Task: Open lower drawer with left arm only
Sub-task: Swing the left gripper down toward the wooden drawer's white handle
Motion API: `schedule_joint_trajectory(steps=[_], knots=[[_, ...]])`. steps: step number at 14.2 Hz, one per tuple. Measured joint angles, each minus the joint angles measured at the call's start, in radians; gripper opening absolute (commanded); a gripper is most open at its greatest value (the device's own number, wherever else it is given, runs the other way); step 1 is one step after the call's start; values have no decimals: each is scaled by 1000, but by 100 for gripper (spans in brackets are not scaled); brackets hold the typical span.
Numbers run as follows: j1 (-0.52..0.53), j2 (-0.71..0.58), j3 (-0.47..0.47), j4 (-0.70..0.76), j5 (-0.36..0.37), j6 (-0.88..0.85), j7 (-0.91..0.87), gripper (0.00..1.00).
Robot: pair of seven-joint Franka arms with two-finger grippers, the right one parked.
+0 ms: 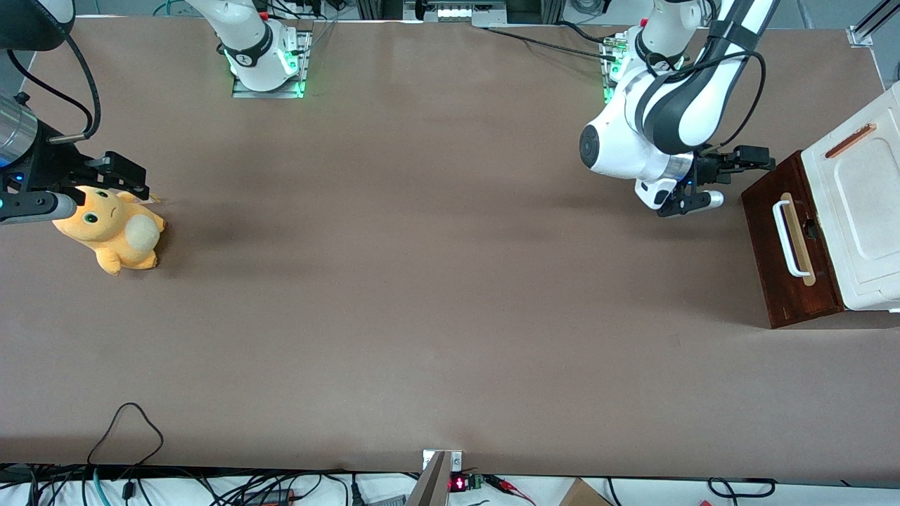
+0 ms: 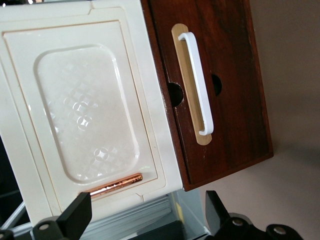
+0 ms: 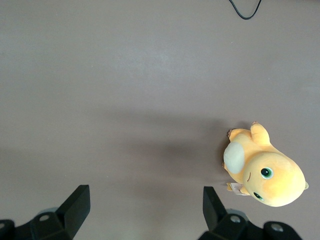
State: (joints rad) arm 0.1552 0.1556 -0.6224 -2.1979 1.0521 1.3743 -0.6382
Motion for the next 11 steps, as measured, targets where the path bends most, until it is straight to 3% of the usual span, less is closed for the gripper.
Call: schedule_joint_trajectory(steps=[5,11], knots=[[-1,5,0,3,24,9,89,100],[-2,186,77,-99,271,-50,-203,100]])
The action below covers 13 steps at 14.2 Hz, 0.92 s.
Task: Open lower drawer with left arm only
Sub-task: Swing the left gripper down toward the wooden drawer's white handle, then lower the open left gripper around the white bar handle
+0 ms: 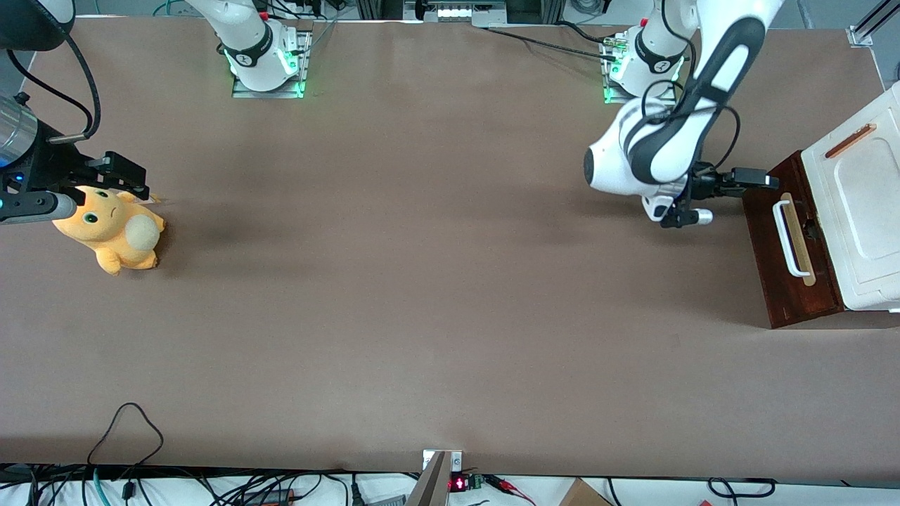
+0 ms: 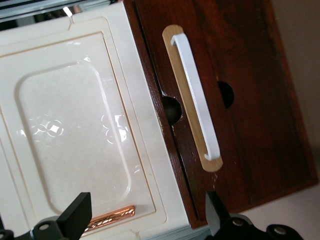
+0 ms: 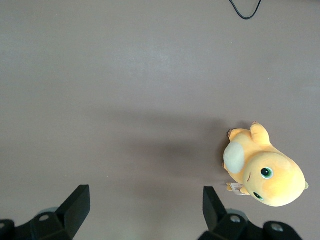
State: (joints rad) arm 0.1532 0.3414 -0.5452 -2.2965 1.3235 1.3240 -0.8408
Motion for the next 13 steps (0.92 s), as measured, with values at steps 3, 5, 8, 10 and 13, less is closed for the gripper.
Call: schedule_joint_trajectory(steps=[3,5,8,10,13], knots=[[5,35,36,11,36,-36,-50,100],[3,33,31,39,22,-39,-50,100],[-4,35,27,107,-92,-39,-49,100],[-4,36,23,144,-104,-39,-34,95],[19,62,25,165,-72,-24,-16,95]])
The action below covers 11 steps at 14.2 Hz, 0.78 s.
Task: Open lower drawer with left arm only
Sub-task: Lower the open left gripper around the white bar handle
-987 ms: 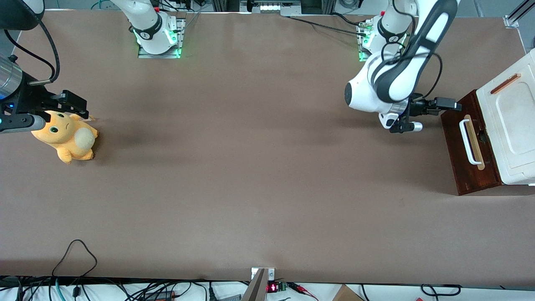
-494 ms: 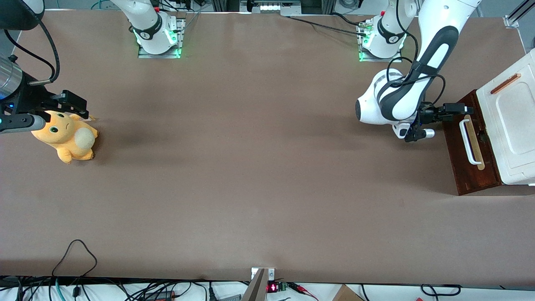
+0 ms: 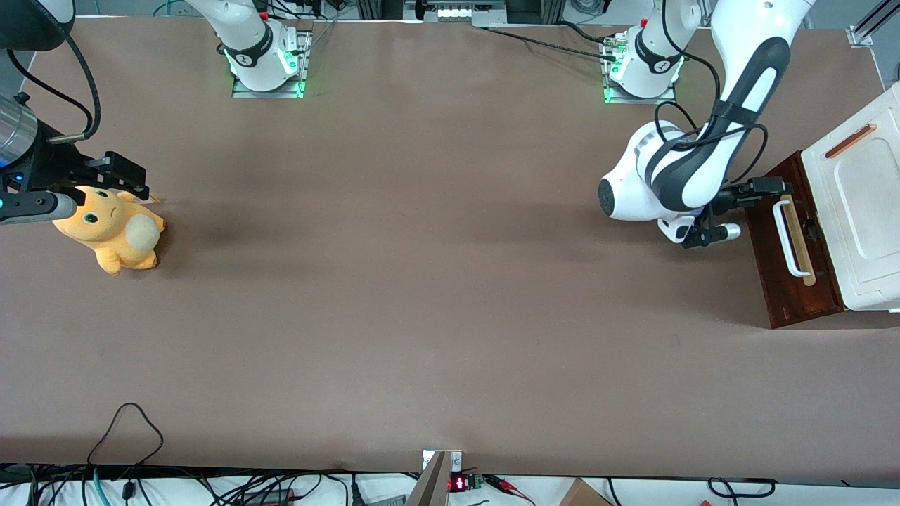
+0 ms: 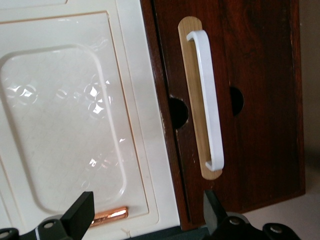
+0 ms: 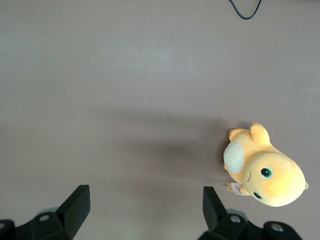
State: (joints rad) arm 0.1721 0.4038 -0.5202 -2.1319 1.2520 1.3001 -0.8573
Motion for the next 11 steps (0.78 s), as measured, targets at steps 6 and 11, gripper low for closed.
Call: schedule_joint_trajectory(steps=[6,11], knots=[[46,191,29,8,195,8,-35,93],[47,215,60,33,288,8,-35,86]])
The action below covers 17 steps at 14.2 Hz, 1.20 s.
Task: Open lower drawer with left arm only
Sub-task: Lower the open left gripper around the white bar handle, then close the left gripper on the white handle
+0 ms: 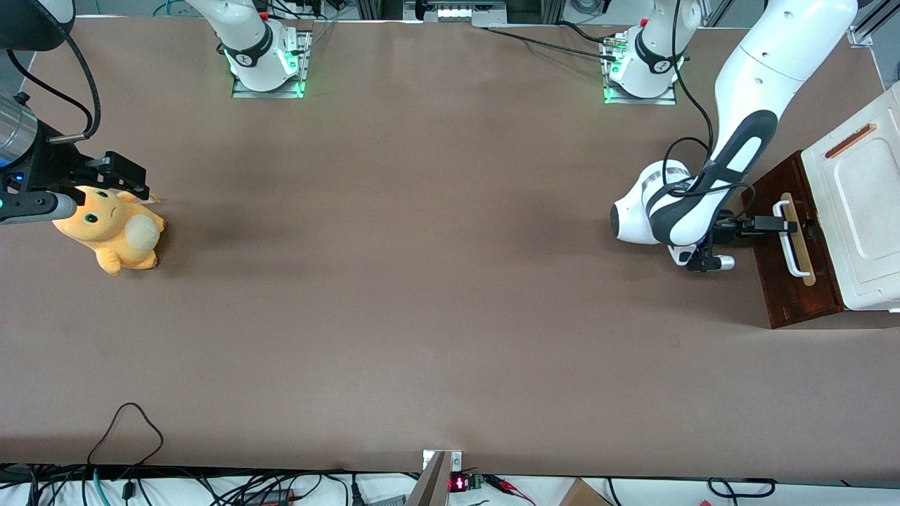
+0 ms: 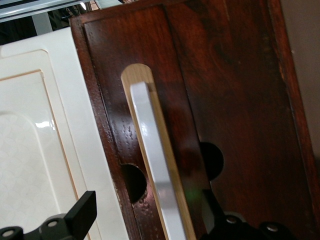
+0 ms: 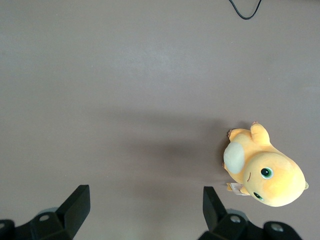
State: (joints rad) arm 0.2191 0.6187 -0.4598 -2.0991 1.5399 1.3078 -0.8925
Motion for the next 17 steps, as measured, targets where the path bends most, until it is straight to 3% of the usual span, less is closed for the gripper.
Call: schedule_joint_trajectory(steps=[1,2,3,11,17], knots=[[0,0,0,6,8,0,0,85],[0,2,0,9,19,0,0,78],[0,5,0,9,32,0,0,62],[3,53,2,-5,69,-52,-109,66],[6,60,2,-18,73,-83,-159,56]])
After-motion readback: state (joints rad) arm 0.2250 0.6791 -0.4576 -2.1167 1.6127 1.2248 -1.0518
